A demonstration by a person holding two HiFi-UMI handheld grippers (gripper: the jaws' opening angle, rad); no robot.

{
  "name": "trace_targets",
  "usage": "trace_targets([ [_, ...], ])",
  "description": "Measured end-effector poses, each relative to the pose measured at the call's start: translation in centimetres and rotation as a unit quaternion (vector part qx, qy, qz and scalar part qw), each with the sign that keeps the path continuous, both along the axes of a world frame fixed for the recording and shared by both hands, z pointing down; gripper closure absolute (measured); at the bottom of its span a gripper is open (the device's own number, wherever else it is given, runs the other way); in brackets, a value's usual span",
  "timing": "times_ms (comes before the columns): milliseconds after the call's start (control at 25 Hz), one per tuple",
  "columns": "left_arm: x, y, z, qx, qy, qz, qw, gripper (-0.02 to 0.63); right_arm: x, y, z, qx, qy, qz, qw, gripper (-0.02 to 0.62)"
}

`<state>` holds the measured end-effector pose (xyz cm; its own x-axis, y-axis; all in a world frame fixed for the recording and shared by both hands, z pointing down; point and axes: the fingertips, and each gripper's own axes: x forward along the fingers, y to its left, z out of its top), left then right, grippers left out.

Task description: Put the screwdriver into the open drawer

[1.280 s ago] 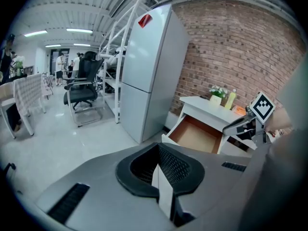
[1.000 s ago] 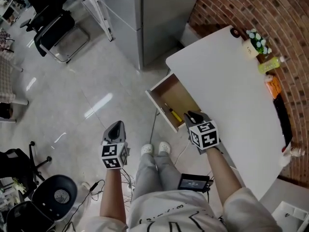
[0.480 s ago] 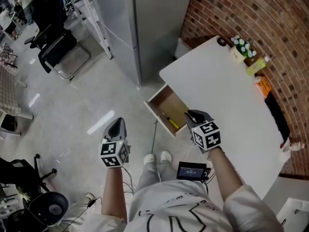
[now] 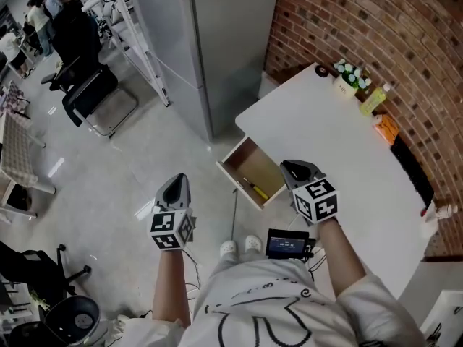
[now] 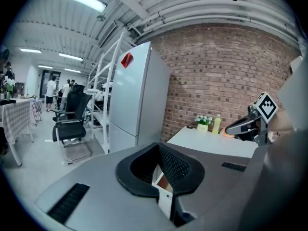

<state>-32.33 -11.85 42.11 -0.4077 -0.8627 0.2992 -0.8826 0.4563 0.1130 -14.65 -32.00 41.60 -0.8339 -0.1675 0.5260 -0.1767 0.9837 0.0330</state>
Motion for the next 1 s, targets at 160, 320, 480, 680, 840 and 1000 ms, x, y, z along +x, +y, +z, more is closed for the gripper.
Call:
trace_targets([
  [160, 0.0, -0.5, -2.3, 0.021, -0.02, 0.004, 0.9996, 0.595, 0.1, -0.2, -2.1, 0.028, -0.025, 0.004, 0.999, 0.576],
  [320, 0.4, -1.0, -4.0, 0.035, -0.04, 0.015, 0.9985, 0.595, 0.2, 0.1, -5.0, 0.06, -0.071, 0.01, 0.996, 0.577],
  [480, 1.1, -1.6, -5.2, 0.043, -0.06, 0.026, 0.9969, 0.595, 0.7, 0.5, -7.7, 0.113, -0.108, 0.013, 0.988, 0.577],
  [680, 1.6, -1.7, -6.4, 0.055, -0.073, 0.033, 0.9953, 0.595, 1.5, 0.5, -9.0, 0.127, -0.129, 0.027, 0.983, 0.577],
  [840, 1.3, -2.1, -7.5, 0.068, -0.082, 0.032, 0.9938, 0.595, 1.7, 0.4, -9.1, 0.124, -0.135, 0.032, 0.983, 0.577],
  [1000, 1.2, -2.7, -8.2, 0.078, -0.088, 0.032, 0.9925, 0.595, 2.1, 0.1, -9.4, 0.125, -0.139, 0.035, 0.982, 0.577],
])
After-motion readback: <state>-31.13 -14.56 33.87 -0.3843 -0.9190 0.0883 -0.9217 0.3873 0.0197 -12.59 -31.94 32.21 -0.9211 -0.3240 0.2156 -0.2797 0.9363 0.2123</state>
